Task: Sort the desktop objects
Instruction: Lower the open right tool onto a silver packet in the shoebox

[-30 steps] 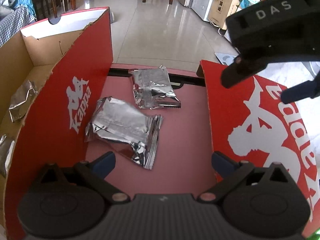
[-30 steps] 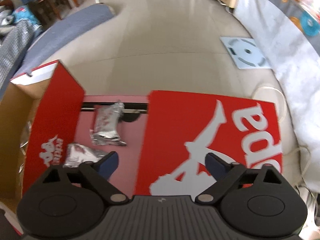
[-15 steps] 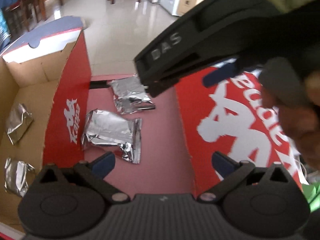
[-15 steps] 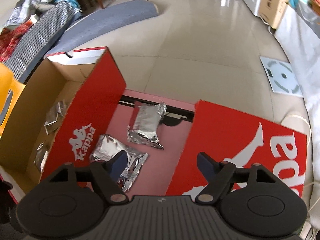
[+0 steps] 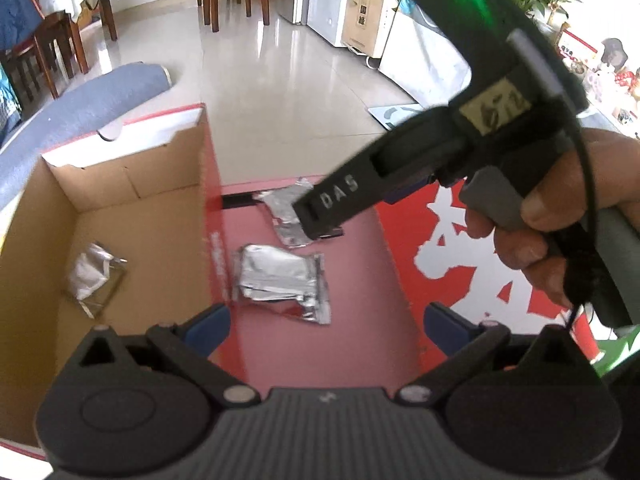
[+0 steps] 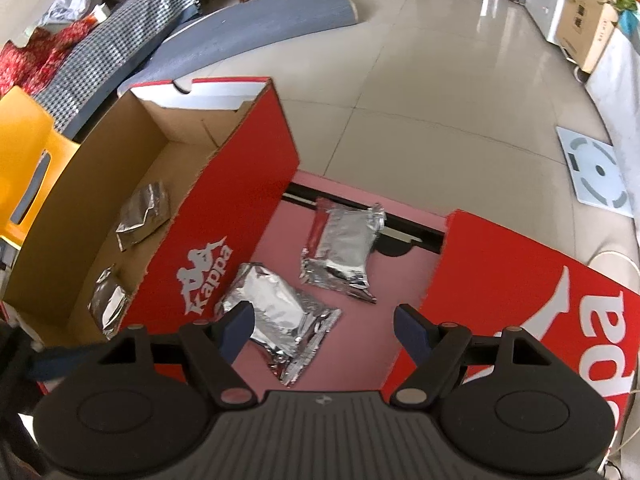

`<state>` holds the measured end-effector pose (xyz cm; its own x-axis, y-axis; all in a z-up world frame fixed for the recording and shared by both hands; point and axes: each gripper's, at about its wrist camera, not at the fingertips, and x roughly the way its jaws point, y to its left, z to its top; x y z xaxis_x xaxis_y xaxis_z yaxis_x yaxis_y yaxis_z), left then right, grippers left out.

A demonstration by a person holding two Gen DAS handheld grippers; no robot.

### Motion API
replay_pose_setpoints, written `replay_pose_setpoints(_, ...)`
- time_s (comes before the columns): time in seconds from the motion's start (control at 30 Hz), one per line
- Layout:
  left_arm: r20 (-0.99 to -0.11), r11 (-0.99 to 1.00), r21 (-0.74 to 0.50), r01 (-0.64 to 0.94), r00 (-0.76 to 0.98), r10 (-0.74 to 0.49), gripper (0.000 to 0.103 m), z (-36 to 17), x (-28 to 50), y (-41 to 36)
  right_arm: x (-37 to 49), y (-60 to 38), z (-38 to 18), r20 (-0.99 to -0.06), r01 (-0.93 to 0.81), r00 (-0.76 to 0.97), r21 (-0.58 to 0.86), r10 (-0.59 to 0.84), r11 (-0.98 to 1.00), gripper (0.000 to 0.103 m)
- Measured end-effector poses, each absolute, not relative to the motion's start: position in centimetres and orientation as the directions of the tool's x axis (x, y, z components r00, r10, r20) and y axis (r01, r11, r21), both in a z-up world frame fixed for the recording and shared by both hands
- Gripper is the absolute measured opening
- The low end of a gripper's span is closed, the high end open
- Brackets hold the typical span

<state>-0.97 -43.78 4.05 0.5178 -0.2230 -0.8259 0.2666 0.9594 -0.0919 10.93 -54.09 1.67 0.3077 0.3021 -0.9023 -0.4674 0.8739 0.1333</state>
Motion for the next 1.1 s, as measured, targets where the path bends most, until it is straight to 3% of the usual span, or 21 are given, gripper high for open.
replay_pose_setpoints(0.6, -0.868, 0.933, 0.012, 0.359, 0.468, -0.169, 0.103, 3.5, 0.9, -36.3, 10.4, -49.0, -1.9, -0.935, -0.620, 0.232, 0.069, 0.267, 0.782, 0.077)
replay_pose_setpoints(1.1, -0.835, 0.945, -0.096, 0.314, 0.491, -0.248, 0.103, 3.5, 2.3, -31.1, 9.9, -47.0, -5.3, -0.958, -0.765, 0.230, -0.068, 0.172, 0.640, 0.077)
